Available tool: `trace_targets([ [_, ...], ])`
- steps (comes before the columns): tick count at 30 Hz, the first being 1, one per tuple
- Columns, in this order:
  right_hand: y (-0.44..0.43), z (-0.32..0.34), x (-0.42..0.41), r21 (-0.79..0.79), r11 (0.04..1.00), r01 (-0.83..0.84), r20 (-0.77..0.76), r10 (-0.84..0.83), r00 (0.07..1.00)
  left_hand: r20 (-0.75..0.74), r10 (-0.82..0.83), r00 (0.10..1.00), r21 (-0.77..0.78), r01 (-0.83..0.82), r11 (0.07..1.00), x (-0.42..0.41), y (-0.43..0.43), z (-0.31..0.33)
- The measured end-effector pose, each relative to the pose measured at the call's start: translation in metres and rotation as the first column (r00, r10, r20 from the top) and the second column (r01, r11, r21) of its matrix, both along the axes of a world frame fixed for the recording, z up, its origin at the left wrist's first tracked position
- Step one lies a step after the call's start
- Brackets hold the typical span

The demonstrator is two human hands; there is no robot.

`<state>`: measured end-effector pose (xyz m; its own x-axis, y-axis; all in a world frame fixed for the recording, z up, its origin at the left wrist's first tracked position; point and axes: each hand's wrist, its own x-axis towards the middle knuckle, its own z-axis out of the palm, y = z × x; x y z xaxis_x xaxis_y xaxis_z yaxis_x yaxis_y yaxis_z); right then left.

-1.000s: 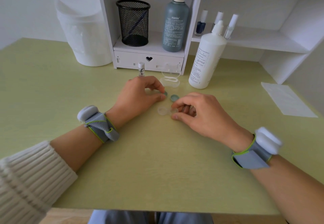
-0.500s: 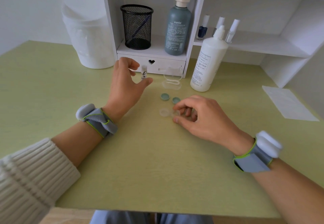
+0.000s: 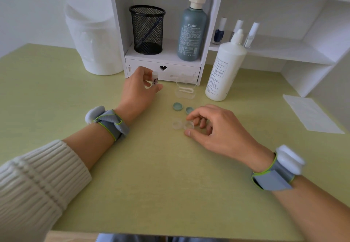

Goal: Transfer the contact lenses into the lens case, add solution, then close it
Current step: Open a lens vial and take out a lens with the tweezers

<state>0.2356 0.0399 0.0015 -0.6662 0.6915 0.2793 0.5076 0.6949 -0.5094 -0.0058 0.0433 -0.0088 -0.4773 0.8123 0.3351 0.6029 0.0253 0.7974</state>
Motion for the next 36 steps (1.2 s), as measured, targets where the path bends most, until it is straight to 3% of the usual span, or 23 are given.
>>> trace_targets([
  [9, -0.001, 0.001, 0.000, 0.006, 1.000, -0.002, -0.026, 0.002, 1.000, -0.038, 0.023, 0.999, -0.055, -0.026, 0.998, -0.005, 0.005, -0.002],
  [15, -0.002, 0.007, 0.000, 0.030, 0.999, 0.041, -0.122, -0.037, 0.992, -0.045, 0.016, 0.999, -0.051, -0.018, 0.999, -0.001, -0.001, 0.002],
  [27, 0.006, 0.028, -0.022, -0.110, 0.989, 0.095, -0.290, -0.123, 0.949, 0.059, -0.112, 0.992, 0.075, 0.108, 0.991, 0.021, -0.037, 0.025],
  [36, 0.008, 0.047, -0.055, -0.162, 0.978, 0.131, -0.365, -0.183, 0.913, 0.081, -0.199, 0.977, 0.064, 0.195, 0.979, 0.038, -0.052, 0.028],
])
